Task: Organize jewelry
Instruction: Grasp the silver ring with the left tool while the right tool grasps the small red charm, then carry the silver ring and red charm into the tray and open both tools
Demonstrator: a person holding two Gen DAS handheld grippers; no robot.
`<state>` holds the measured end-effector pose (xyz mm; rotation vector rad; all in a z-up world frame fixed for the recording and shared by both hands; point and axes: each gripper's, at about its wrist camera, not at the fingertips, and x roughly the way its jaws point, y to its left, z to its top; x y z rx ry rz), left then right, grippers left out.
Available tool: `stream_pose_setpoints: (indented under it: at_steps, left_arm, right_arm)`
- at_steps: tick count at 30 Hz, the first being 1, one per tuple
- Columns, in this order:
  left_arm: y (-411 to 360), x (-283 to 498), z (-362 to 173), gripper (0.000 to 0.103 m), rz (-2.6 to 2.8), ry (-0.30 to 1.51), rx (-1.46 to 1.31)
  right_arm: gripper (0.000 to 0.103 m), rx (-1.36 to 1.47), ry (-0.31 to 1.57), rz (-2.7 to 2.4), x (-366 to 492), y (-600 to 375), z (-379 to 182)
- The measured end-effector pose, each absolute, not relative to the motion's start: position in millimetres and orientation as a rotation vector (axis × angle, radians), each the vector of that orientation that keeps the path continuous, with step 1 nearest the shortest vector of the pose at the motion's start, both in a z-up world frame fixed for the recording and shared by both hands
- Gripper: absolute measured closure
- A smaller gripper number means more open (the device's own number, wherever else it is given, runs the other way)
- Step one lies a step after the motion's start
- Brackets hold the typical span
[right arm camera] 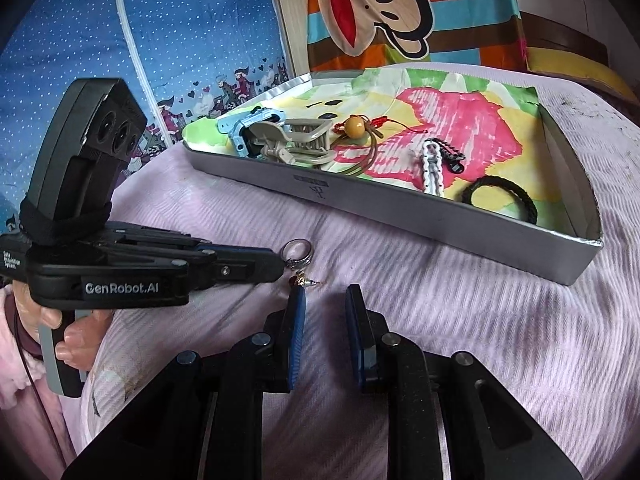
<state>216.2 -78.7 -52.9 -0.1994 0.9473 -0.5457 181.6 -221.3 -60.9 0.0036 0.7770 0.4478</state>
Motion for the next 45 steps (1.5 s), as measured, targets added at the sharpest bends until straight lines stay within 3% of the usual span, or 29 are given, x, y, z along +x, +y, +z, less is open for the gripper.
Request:
stream_pose_setpoints:
  at_steps: [16, 21, 33, 37, 45]
  left_arm:
    - [-73.6, 218.1, -56.1, 0.098, -0.545, 0.945, -0.241]
    - [-73.9, 219.1, -55.6, 0.098, -0.555, 0.942, -0.242]
    - [-81.1, 222.8, -52.0, 0.097, -0.627, 0.945, -0.23]
    - [-86.3, 224.4, -51.9, 0.094, -0.642, 0.951, -0.217]
    - [-97.4, 221.7, -48.1, 0.077, -0.651, 0.937, -0.165]
  right_arm:
    - [0.085, -0.072, 0.806, 0.404, 199.3, -201.6, -61.9]
    - [0.092, -0.05, 0.801, 0.379, 201.8, -208.6, -61.3]
    - [0.092, -0.014, 0.776, 0.367, 199.1, -223.5, -60.0]
    - [0.092, -0.008, 0.769, 0.361, 195.0, -231.4, -58.6]
    - [0.092, -0.019, 0.739, 0.341, 185.1, -239.1, -52.3]
